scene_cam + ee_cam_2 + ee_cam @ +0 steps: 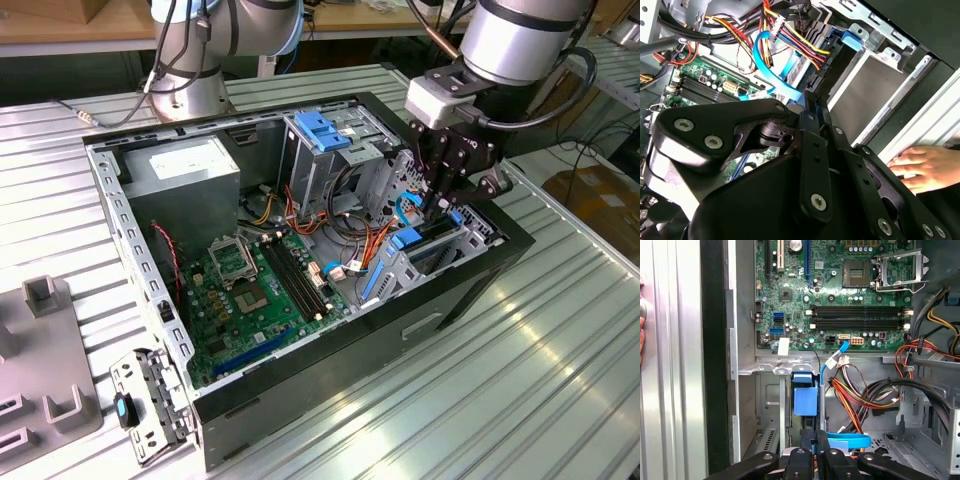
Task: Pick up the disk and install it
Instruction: 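Insert the second disk wire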
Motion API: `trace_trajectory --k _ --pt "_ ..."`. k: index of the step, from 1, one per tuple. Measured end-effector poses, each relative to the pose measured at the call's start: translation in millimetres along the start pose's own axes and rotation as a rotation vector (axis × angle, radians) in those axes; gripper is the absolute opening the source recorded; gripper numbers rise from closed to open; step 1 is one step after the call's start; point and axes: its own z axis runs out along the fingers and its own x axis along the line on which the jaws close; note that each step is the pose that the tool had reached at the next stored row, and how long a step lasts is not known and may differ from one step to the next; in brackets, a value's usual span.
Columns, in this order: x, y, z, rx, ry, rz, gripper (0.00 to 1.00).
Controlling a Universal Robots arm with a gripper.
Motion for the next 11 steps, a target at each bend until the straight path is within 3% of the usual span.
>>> trace_trajectory --k 8,11 --pt "0.7 -1.2 5.1 0.0055 -0.0034 0.002 0.16" --pt "0.6 -1.3 6.3 0.014 -0.0035 0.002 0.16"
